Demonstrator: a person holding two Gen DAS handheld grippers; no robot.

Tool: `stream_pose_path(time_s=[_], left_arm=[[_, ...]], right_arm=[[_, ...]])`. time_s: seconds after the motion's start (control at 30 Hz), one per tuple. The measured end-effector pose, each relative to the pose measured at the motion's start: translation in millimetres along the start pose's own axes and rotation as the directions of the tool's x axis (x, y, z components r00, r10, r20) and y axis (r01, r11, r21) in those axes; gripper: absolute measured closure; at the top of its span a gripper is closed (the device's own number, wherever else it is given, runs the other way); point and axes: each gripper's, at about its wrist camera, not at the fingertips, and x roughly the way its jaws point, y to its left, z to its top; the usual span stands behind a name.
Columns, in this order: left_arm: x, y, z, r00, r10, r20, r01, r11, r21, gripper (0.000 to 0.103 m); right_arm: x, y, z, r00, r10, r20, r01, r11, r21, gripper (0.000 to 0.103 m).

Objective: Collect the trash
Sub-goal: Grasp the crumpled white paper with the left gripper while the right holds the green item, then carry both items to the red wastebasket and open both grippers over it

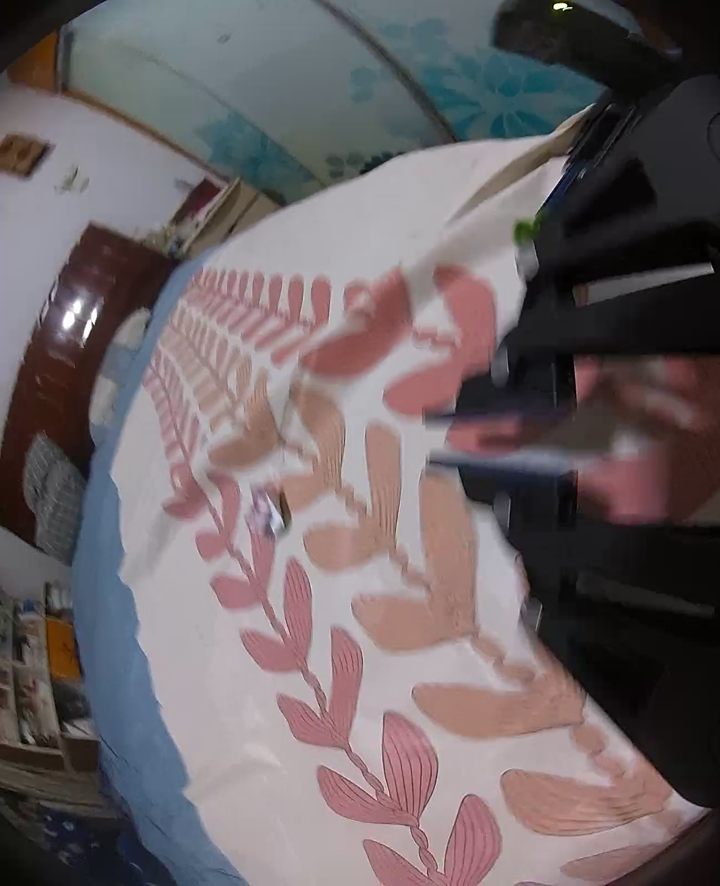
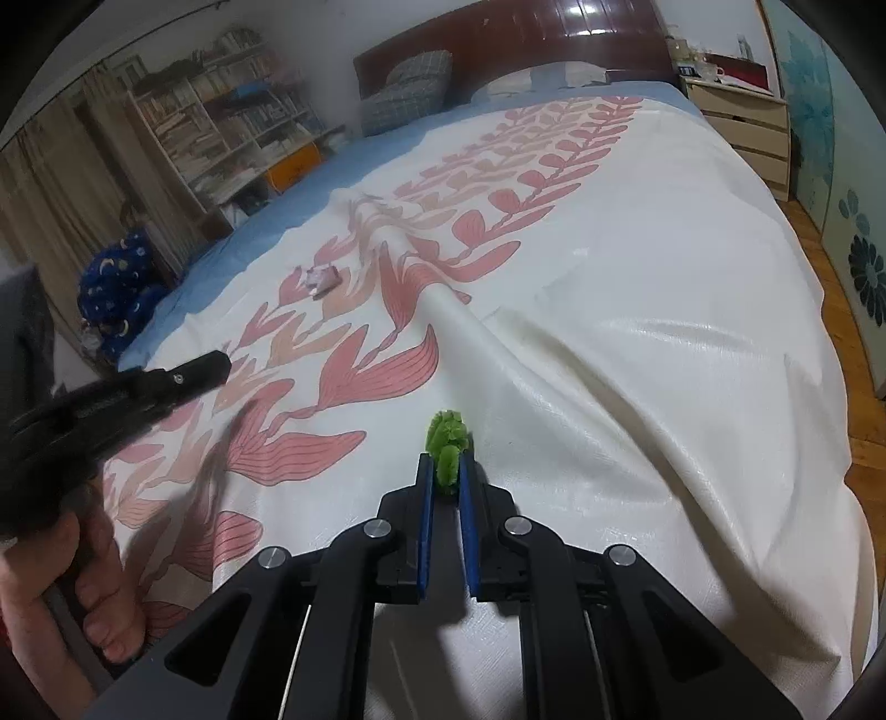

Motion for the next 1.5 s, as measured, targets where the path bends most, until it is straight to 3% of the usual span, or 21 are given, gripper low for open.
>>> stream_pose_path(time_s=[0.03,0.1,0.17,0.3,0.4,0.53,0.57,0.63,0.7,0.8,0.93,1.03,1.2,1.27,1.4,1.5], left_arm=[[6,11,9,1.0,-0.027,0.004,0.027,0.999,-0.043,0.032],[14,23,25,0.998,-0.055,0.033,0.058,0.995,-0.08,0.032],[27,27,39,0.998,-0.03,0.05,0.034,0.996,-0.079,0.032],[83,20,74,0.998,0.05,-0.025,-0.05,0.999,0.012,0.032],[111,9,96,0.995,0.101,-0.009,-0.1,0.99,0.098,0.032],[156,22,112,0.976,0.2,-0.091,-0.195,0.979,0.067,0.032],[157,19,112,0.973,0.219,-0.073,-0.213,0.974,0.079,0.033],[160,15,112,0.964,0.258,-0.069,-0.251,0.963,0.095,0.052],[157,19,112,0.969,0.242,-0.053,-0.238,0.968,0.074,0.075],[144,33,105,0.991,0.12,-0.062,-0.121,0.992,-0.017,0.079],[104,23,76,0.989,0.132,-0.059,-0.132,0.991,0.011,0.079],[60,3,53,0.995,0.1,-0.028,-0.099,0.994,0.035,0.079],[-56,-65,-4,0.999,0.007,0.047,-0.011,0.994,0.105,0.079],[-99,-102,-26,0.997,-0.033,0.066,0.022,0.986,0.165,0.079],[-152,-161,-67,0.991,-0.086,0.098,0.059,0.966,0.251,0.079],[-169,-199,-96,0.989,-0.12,0.085,0.091,0.951,0.294,0.079]], right_arm=[[0,2,-1,1.0,-0.013,0.009,0.013,1.0,-0.014,0.093],[0,6,-3,0.999,-0.029,0.019,0.029,0.999,-0.032,0.093],[2,4,-3,1.0,-0.022,0.022,0.022,0.999,-0.027,0.093],[4,3,-3,0.999,-0.01,0.035,0.011,1.0,-0.022,0.093],[4,1,-3,0.999,0.0,0.042,0.0,1.0,-0.015,0.093],[5,-1,-3,0.999,0.012,0.044,-0.012,1.0,-0.006,0.094],[5,-1,-3,0.999,0.014,0.045,-0.013,1.0,-0.004,0.094],[3,-1,-4,0.999,0.015,0.047,-0.015,1.0,-0.003,0.094],[3,-2,-5,0.999,0.017,0.048,-0.017,1.0,-0.002,0.094],[3,-2,-5,0.999,0.018,0.048,-0.018,1.0,0.0,0.094],[3,-2,-4,0.999,0.019,0.049,-0.019,1.0,0.001,0.094],[2,-2,-5,0.999,0.018,0.049,-0.018,1.0,0.001,0.094],[0,-8,-3,0.998,0.059,0.033,-0.06,0.998,0.028,0.094],[-9,-7,-3,0.999,0.033,0.022,-0.033,0.999,0.018,0.094],[-59,-13,-16,0.998,0.033,0.046,-0.03,0.998,-0.052,0.092],[-110,-42,-38,0.997,0.034,0.075,-0.03,0.998,-0.049,0.092]])
